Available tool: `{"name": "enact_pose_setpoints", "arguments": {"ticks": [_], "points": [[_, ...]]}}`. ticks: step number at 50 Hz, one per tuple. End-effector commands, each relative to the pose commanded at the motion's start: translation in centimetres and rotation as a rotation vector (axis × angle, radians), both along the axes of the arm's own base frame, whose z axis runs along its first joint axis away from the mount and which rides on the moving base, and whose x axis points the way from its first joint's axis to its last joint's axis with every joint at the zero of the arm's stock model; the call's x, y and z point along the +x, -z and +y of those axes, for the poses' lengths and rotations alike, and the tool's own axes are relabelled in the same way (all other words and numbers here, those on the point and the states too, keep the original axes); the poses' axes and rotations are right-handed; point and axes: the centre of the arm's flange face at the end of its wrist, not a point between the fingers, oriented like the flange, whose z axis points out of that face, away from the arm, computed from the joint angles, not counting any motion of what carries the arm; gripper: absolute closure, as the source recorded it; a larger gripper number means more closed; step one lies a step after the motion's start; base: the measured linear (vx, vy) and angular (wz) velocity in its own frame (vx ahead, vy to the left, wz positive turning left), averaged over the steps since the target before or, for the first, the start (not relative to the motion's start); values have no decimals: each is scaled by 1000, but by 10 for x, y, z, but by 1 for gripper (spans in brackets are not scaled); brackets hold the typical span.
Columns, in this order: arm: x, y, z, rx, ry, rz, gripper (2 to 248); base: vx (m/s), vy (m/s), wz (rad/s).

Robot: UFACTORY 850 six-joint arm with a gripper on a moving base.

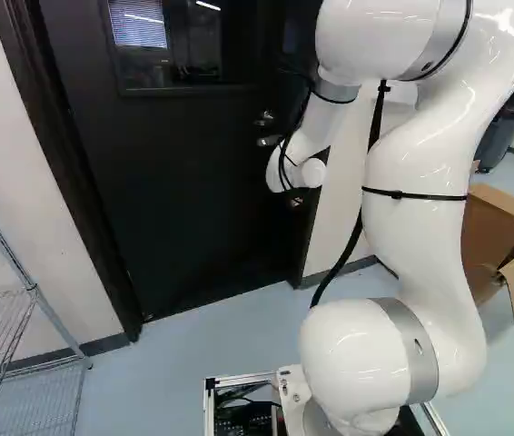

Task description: Open the door and move inside

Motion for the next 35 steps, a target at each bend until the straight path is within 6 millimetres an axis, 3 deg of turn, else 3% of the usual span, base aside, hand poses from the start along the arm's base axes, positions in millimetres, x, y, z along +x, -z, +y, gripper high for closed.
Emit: {"name": "enact_pose_setpoints", "arguments": {"ticks": [35], "points": [[-71, 0, 5, 52, 121, 93, 3, 0, 0, 0]]}}
